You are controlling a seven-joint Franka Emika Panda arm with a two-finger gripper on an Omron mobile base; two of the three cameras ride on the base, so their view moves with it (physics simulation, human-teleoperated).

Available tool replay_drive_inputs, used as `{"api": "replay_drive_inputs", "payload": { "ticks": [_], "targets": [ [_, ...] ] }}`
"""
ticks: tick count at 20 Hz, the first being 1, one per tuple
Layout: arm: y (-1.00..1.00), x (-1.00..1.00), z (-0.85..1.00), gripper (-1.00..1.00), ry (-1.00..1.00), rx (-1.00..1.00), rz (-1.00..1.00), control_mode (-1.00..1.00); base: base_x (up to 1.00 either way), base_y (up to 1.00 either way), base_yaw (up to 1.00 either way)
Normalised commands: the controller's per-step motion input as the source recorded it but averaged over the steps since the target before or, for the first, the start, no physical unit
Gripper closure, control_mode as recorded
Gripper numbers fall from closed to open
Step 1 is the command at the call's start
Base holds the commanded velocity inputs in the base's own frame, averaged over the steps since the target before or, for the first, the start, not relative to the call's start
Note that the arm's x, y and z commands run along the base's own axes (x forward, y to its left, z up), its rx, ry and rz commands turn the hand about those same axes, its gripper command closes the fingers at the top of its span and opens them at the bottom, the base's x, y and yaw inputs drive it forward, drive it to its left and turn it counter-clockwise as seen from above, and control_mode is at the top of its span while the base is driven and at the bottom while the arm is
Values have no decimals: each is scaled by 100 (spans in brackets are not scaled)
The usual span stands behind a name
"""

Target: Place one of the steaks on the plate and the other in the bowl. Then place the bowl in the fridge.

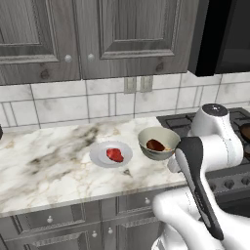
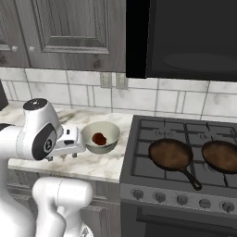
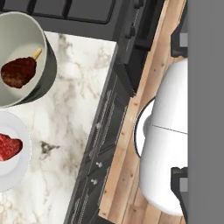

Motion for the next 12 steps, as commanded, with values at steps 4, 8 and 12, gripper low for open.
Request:
{"api": "replay_drive_inputs", "payload": {
  "ticks": [4,8,12],
  "targets": [
    [0,0,0,-100,0,0,0,-100,0,0,0],
    [0,0,0,-100,0,0,0,-100,0,0,0],
    [0,-10,0,-100,0,0,-1,100,-9,0,-1]
  ]
}}
